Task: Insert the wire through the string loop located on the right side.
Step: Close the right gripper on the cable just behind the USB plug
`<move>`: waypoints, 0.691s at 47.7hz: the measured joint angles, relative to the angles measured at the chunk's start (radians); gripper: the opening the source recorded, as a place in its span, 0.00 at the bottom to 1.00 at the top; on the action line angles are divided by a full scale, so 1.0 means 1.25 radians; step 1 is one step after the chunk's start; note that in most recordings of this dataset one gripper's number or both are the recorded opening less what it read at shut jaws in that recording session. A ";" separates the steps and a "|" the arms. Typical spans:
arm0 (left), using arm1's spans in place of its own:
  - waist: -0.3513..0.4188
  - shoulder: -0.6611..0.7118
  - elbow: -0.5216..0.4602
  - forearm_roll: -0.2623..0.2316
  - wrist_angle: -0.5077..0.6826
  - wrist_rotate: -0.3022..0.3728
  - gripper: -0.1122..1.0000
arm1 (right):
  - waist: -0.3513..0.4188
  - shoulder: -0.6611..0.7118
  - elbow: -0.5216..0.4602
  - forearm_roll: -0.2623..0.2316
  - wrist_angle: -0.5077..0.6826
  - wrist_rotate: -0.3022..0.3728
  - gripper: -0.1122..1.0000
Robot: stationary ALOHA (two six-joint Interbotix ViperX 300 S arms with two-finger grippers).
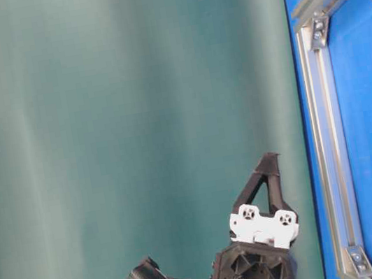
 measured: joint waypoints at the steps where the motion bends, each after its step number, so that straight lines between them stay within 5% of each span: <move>1: 0.000 0.000 0.000 0.000 0.000 -0.001 0.08 | 0.000 0.001 0.000 0.000 0.000 0.000 0.08; 21: 0.000 -0.004 0.000 -0.001 0.000 0.000 0.08 | 0.001 0.000 0.000 -0.001 0.009 0.002 0.07; 33: 0.000 -0.012 0.000 0.000 0.000 0.000 0.08 | 0.006 -0.076 -0.002 -0.002 0.120 0.002 0.07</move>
